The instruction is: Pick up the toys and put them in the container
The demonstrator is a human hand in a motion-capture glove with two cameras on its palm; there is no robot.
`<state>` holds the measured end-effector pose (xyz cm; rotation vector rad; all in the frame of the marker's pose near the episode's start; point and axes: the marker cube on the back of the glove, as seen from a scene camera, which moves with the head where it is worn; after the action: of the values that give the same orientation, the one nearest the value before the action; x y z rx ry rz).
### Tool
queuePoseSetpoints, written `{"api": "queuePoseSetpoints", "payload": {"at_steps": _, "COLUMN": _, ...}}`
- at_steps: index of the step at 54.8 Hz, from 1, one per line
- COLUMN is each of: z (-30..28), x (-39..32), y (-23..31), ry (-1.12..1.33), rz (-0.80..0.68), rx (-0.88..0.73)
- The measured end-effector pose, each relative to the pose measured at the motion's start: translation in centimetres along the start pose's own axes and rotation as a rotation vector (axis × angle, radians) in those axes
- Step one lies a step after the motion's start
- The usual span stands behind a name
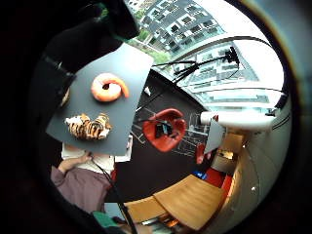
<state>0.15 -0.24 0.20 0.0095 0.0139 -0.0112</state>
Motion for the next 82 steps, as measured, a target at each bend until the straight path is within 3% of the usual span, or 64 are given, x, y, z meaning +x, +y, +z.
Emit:
{"api": "queuePoseSetpoints", "payload": {"at_steps": 25, "z": 1.6, "x": 0.0, "y": -2.4, "ry": 0.016, "rz": 0.003, "rx": -0.004}}
{"api": "queuePoseSetpoints", "payload": {"at_steps": 37, "z": 1.8, "x": -5.3, "y": -4.0, "ry": -0.016, "rz": -0.123, "rx": 0.012}}
{"api": "queuePoseSetpoints", "payload": {"at_steps": 45, "z": 3.8, "x": -10.3, "y": -5.0, "ry": -0.016, "rz": -0.342, "rx": 0.007}}
{"api": "queuePoseSetpoints", "payload": {"at_steps": 49, "z": 5.1, "x": -12.0, "y": -6.0, "ry": -0.027, "rz": -0.291, "rx": -0.028}}
{"api": "queuePoseSetpoints", "payload": {"at_steps": 55, "z": 8.4, "x": -13.5, "y": -6.5, "ry": 0.133, "rz": -0.505, "rx": -0.041}}
{"api": "queuePoseSetpoints", "payload": {"at_steps": 72, "z": 14.6, "x": -17.9, "y": -8.6, "ry": 0.156, "rz": -0.413, "rx": -0.034}}
{"api": "queuePoseSetpoints", "payload": {"at_steps": 82, "z": 17.0, "x": -20.2, "y": -8.7, "ry": -0.056, "rz": -0.469, "rx": -0.075}}
